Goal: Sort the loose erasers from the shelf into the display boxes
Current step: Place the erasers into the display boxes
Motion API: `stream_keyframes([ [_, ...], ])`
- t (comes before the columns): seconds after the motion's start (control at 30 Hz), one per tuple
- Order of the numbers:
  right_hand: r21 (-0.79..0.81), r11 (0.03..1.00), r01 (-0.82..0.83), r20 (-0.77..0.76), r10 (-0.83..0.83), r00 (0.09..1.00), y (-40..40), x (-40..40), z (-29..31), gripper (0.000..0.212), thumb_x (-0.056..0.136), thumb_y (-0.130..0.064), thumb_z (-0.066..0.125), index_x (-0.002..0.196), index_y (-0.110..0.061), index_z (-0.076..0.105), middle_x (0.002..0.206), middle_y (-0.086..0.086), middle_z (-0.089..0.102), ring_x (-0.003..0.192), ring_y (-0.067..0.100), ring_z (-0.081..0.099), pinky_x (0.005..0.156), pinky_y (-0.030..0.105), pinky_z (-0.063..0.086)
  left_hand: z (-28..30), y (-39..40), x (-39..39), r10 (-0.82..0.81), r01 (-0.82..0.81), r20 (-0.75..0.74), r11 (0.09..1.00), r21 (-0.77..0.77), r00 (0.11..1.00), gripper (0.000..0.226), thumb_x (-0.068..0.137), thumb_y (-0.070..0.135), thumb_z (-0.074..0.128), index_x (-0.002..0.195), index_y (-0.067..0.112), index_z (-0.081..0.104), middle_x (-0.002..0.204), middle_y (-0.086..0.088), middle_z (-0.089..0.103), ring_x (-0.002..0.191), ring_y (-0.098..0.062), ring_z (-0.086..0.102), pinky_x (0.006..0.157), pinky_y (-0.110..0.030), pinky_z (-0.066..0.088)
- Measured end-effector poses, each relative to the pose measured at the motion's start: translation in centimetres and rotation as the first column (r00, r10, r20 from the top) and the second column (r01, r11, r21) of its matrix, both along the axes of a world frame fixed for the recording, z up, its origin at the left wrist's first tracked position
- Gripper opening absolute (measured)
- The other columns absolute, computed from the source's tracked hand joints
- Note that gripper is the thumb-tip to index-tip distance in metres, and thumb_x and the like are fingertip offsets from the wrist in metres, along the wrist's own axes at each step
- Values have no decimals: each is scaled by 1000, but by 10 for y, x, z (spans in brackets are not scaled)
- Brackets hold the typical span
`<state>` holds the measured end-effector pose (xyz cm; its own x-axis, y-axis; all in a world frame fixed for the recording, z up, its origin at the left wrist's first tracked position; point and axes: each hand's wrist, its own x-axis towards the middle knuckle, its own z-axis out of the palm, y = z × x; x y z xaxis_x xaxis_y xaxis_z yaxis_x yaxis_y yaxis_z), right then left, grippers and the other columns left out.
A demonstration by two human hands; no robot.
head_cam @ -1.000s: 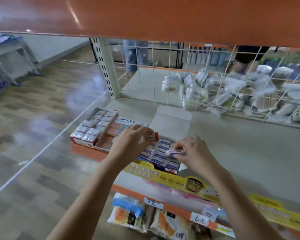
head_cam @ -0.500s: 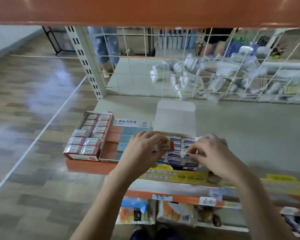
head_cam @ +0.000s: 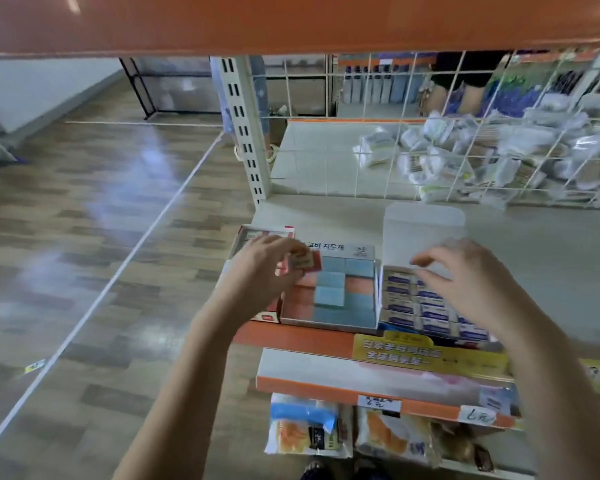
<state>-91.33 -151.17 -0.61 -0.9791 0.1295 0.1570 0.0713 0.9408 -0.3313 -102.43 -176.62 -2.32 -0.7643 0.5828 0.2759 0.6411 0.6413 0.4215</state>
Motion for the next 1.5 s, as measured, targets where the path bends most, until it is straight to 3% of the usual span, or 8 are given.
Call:
stream_keyframes([
  [0.1,-63,991,-121,1,121,993,-42,-28,-4,23,91,-26,56,111,-19,65,106,-7,62,103,12,50,85,22,33,-2,-17,-25,12,-11,12,995,-97,1000,28,78,16,73,105,15,68,100,1,67,94,-19,58,73,-19,32],
  [0.23,-74,971,-228,26,230,973,-84,-55,-19,25,93,-33,53,113,-22,62,113,-7,62,108,10,48,91,22,32,-11,-26,-49,-5,42,148,968,-246,989,28,84,28,67,112,23,63,113,7,64,98,-8,53,83,-20,38],
  [0.4,-70,972,-225,11,226,974,-109,-69,-36,22,92,-32,54,109,-21,64,111,-4,62,109,13,47,91,25,34,-16,-35,-61,-36,85,199,966,-243,979,28,85,25,66,113,23,63,111,11,63,82,0,45,70,-11,33],
  [0.73,-50,979,-198,-10,198,980,-127,-82,-39,22,91,-27,55,109,-19,65,107,-1,63,105,16,48,86,24,36,-8,-38,-68,-109,199,333,948,-249,937,29,90,42,57,112,25,64,105,13,64,87,-2,55,71,-19,40],
  [0.9,-42,980,-193,10,194,981,-125,-85,-37,23,91,-28,54,108,-18,65,107,-1,63,104,17,48,88,27,37,-6,-35,-66,-126,208,323,950,-234,938,9,88,31,60,96,30,65,89,18,60,82,-1,54,65,-8,37],
  [1.07,-1,980,-200,50,200,979,-116,-81,-32,25,93,-31,52,111,-17,62,110,-1,61,106,16,47,90,29,40,0,-35,-67,-169,244,251,920,-307,953,17,89,29,60,105,28,66,99,15,61,81,3,50,69,-10,35],
  [1.23,79,994,-79,53,75,996,-64,-71,-12,34,92,-28,55,124,-17,55,125,2,54,120,20,42,101,35,36,13,32,-67,-253,264,76,906,-330,964,28,89,35,57,115,26,60,109,6,63,101,-17,55,91,-35,43],
  [1.5,185,913,364,199,-397,896,110,34,7,47,92,-27,53,137,-18,41,140,6,39,130,26,33,105,40,34,34,253,30,-538,450,-53,751,-484,841,48,93,44,48,136,24,41,135,-4,47,125,-26,40,98,-38,35],
])
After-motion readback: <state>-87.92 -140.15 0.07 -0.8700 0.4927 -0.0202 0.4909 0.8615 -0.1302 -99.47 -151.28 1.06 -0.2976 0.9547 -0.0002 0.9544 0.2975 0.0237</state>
